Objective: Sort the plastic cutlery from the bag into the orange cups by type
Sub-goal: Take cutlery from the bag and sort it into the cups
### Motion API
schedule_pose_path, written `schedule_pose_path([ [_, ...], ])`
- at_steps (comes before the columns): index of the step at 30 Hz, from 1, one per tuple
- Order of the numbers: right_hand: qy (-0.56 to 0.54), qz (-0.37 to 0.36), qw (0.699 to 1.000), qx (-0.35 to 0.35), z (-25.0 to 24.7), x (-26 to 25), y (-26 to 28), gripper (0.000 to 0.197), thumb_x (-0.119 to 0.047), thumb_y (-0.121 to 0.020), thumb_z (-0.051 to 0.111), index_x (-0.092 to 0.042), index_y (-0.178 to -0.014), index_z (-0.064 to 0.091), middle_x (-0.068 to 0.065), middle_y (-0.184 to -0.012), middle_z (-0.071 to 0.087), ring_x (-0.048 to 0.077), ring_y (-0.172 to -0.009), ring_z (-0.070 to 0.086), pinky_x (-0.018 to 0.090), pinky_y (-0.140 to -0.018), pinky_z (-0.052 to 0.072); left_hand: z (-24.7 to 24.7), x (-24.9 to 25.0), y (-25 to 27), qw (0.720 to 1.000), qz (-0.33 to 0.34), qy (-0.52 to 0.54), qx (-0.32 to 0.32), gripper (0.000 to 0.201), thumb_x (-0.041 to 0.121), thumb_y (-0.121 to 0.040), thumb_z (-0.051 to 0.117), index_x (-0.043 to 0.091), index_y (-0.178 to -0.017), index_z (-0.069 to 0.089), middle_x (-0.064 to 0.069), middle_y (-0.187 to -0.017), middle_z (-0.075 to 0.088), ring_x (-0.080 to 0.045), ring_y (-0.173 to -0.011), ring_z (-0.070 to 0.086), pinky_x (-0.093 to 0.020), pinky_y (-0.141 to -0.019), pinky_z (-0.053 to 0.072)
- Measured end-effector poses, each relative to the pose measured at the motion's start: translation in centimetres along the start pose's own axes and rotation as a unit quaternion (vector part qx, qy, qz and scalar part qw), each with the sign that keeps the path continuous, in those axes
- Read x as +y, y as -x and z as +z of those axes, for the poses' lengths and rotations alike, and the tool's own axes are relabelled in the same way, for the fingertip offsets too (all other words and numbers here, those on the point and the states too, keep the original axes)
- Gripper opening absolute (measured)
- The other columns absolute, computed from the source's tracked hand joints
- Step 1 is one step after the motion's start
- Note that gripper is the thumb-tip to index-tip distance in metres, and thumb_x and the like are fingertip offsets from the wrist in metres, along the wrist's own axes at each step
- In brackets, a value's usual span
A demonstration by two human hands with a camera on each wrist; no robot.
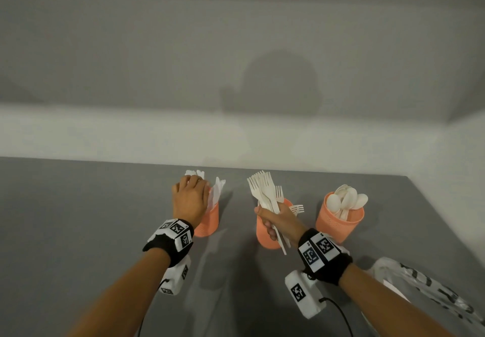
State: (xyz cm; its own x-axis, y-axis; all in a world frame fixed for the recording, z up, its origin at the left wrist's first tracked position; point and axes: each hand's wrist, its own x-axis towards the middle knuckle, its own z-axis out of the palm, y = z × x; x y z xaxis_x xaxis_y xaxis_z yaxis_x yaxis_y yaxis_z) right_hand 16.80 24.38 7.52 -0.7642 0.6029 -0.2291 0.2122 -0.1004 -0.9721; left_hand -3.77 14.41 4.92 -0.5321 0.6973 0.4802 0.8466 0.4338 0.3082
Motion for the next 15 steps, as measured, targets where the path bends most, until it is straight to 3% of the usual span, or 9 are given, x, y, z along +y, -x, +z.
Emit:
schedule_pose_path([
  [3, 0.014, -0.005, 0.999, 0.032, 0.2, 0.2, -0.1, 0.015, -0.016, -0.093, 0.053, -0.011, -0.079, 0.050, -0.001, -0.049, 0.042, 0.005, -0.032, 0.037, 0.017, -0.036, 0.035, -1.2, 1.6, 0.0, 0.998, -0.013, 0.023, 0.051, 0.042, 0.033, -0.089, 0.033, 0.013, -0.094, 0.069, -0.011, -0.114, 0.062, -0.027, -0.107, 0.047, -0.039, -0.084, 0.036],
  [6, 0.046, -0.025, 0.994, 0.091, 0.6, 0.8, -0.8, 0.016, -0.011, -0.091, 0.054, -0.009, -0.075, 0.048, 0.004, -0.053, 0.042, 0.003, -0.030, 0.038, 0.015, -0.036, 0.033, -2.9, 5.0, -0.3, 0.977, -0.027, 0.193, 0.091, 0.028, 0.026, -0.091, 0.044, 0.013, -0.095, 0.068, -0.005, -0.107, 0.060, -0.021, -0.096, 0.053, -0.035, -0.083, 0.044],
  [9, 0.084, -0.049, 0.987, 0.126, 1.0, 1.1, -1.2, 0.017, -0.007, -0.088, 0.056, -0.014, -0.073, 0.051, 0.001, -0.056, 0.046, 0.001, -0.032, 0.043, 0.011, -0.038, 0.033, -4.2, 8.7, -0.2, 0.936, -0.065, 0.346, 0.022, 0.011, 0.019, -0.089, 0.057, 0.015, -0.097, 0.065, 0.001, -0.099, 0.059, -0.012, -0.085, 0.054, -0.024, -0.075, 0.043],
  [12, 0.119, -0.076, 0.982, 0.127, 0.9, 1.0, -1.0, 0.016, -0.008, -0.088, 0.058, -0.021, -0.078, 0.054, -0.006, -0.061, 0.051, -0.001, -0.042, 0.051, 0.007, -0.042, 0.036, -3.9, 10.4, -0.5, 0.930, -0.074, 0.352, -0.075, 0.024, 0.021, -0.084, 0.064, 0.014, -0.107, 0.064, -0.001, -0.104, 0.054, -0.012, -0.085, 0.051, -0.014, -0.073, 0.041],
  [15, 0.157, -0.088, 0.975, 0.134, 0.4, 1.2, -0.7, 0.019, -0.012, -0.088, 0.059, -0.025, -0.075, 0.052, -0.009, -0.061, 0.051, -0.002, -0.045, 0.053, 0.008, -0.043, 0.037, -3.6, 10.9, -0.9, 0.934, -0.073, 0.328, -0.120, 0.028, 0.019, -0.081, 0.069, 0.011, -0.107, 0.063, -0.003, -0.104, 0.051, -0.013, -0.086, 0.050, -0.019, -0.077, 0.041],
])
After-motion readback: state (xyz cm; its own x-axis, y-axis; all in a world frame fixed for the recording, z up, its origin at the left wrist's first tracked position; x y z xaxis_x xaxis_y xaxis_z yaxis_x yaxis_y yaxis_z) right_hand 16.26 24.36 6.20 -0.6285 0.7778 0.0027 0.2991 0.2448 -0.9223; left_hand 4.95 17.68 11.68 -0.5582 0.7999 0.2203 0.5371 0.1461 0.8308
